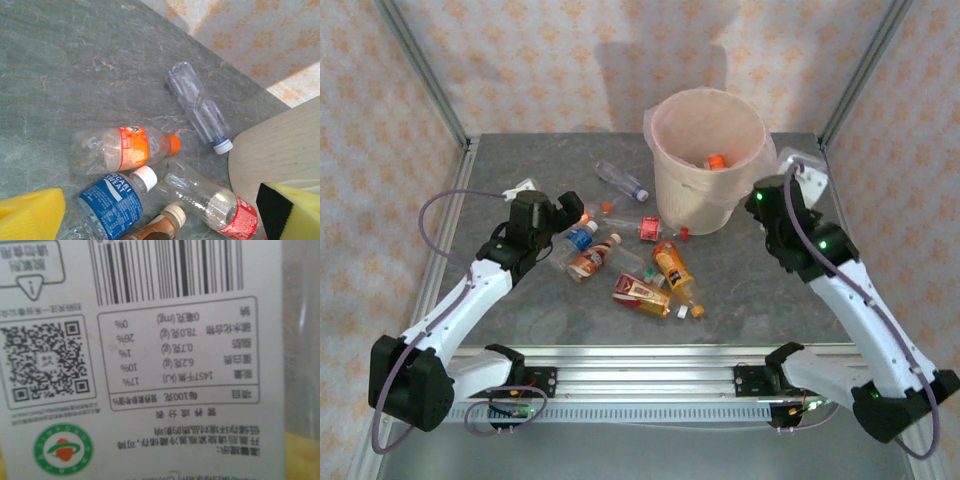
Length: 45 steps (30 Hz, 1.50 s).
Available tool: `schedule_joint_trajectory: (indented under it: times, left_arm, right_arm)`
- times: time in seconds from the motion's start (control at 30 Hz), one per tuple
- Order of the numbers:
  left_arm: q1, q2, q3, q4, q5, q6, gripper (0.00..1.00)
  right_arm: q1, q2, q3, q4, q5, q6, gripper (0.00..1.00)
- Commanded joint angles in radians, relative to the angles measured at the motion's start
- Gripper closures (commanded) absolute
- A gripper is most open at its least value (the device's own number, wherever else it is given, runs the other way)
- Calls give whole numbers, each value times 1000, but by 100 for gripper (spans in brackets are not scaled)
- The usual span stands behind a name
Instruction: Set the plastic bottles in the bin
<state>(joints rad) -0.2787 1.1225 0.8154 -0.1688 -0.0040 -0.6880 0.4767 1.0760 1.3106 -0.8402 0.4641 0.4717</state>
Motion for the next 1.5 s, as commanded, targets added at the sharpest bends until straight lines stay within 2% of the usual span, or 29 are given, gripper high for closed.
schedule_joint_trajectory:
  times: [0.0, 0.2, 0.53, 0.7, 0.9, 1.3, 1.47]
  left_arm:
    - [9, -38, 0, -28, -11, 7, 0]
    - [8, -78, -15, -47, -19, 8, 0]
    - [9, -126, -33, -78, -28, 14, 0]
    - [8, -139, -36, -95, -37, 14, 0]
    - [8, -153, -35, -107, -48, 21, 0]
    - [9, -171, -37, -129, -79, 33, 0]
    - [8, -165, -39, -130, -83, 32, 0]
  right_arm:
    - [-2, 90, 142, 85, -64, -131, 60]
    - [-3, 326, 406, 86, -139, -236, 60]
    - [-6, 708, 889, -32, -224, -375, 60]
    - [-26, 865, 1048, -83, -260, -403, 61]
    - [-77, 1040, 1251, -197, -373, -378, 63]
    - [-127, 1154, 1283, -264, -489, -386, 62]
    - [-130, 1179, 1282, -297, -500, -419, 60]
